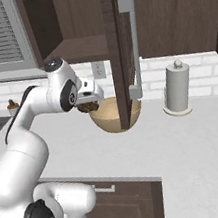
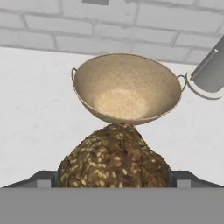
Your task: Open the cabinet, pick up the bread from the cabinet and place it in the basket. Then move the basket to the dining counter.
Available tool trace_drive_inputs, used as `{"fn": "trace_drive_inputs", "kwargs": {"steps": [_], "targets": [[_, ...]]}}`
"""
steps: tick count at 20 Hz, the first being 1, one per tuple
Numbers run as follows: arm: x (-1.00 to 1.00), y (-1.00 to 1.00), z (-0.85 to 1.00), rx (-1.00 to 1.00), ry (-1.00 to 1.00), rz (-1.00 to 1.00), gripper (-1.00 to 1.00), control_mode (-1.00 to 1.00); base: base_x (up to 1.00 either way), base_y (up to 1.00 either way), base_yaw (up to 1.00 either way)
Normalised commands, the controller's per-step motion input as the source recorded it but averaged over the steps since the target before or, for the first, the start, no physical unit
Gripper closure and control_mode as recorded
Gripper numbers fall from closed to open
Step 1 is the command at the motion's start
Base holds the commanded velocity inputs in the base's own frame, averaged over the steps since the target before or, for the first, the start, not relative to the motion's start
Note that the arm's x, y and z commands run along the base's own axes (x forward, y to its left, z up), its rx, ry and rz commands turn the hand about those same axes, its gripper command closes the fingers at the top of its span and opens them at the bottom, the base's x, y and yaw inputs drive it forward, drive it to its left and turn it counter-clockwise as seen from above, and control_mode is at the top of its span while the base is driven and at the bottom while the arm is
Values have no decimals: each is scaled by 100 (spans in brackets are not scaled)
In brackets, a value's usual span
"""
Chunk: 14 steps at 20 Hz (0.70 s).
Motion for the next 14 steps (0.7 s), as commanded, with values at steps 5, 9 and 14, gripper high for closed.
{"fn": "trace_drive_inputs", "kwargs": {"steps": [5, 9, 14], "targets": [[69, -4, -72, 0, 5, -6, 100, -100, 0, 0, 0], [85, -22, -32, 0, 0, -1, 100, -100, 0, 0, 0], [79, -16, -22, 0, 0, 0, 100, -100, 0, 0, 0]]}}
